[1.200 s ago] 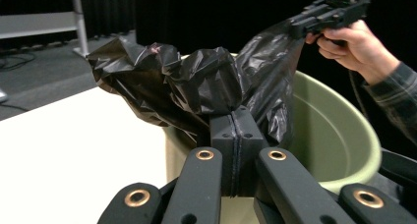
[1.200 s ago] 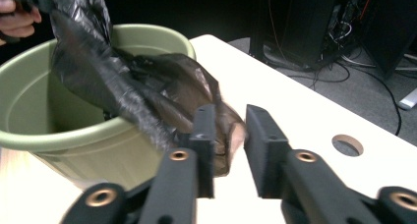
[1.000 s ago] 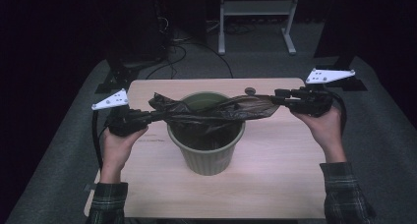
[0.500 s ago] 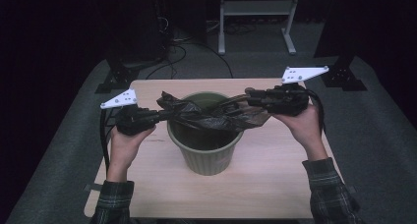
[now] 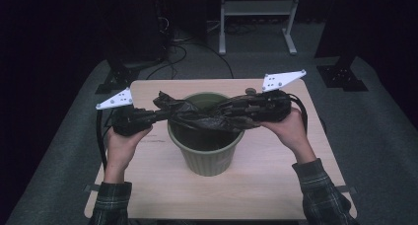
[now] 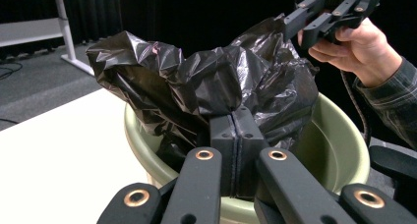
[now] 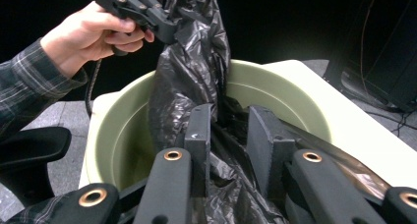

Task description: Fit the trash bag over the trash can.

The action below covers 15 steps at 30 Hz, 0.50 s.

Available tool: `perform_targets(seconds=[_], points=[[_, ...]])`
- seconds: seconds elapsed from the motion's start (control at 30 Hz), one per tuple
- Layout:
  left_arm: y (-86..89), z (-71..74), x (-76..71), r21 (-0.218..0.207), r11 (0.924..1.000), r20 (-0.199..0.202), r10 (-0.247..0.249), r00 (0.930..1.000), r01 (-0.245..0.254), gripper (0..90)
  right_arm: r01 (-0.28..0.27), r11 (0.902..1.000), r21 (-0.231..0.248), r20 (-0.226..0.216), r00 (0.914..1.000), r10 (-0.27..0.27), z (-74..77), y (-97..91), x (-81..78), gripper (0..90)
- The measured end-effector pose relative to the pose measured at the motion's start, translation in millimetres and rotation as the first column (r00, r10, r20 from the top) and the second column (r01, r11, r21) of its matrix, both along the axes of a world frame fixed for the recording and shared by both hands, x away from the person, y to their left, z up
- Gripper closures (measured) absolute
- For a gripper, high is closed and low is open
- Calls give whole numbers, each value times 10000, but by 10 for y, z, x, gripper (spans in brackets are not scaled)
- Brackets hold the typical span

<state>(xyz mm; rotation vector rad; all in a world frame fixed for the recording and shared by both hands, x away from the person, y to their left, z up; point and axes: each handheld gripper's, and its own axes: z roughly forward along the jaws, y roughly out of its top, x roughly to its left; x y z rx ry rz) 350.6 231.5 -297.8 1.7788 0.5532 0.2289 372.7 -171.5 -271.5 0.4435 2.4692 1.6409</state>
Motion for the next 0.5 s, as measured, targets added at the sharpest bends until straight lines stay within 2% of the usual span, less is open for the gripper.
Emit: perform_targets(seconds=[0.27, 0.4, 0.47, 0.5], points=[[9, 3, 4, -36, 10000, -13, 43, 10000, -43, 895, -458, 9988, -156, -135, 9989, 456, -32, 49, -33, 725], [14, 5, 4, -50, 10000, -1, 40, 10000, -40, 894, -578, 9976, -387, -272, 9980, 568, -94, 82, -18, 793], [15, 5, 4, -47, 10000, -5, 31, 10000, -31, 894, -685, 9963, -515, -327, 9972, 669, -129, 103, -6, 884], [15, 5, 4, -47, 10000, -5, 31, 10000, -31, 893, -685, 9963, -515, -327, 9972, 669, -129, 103, -6, 884]])
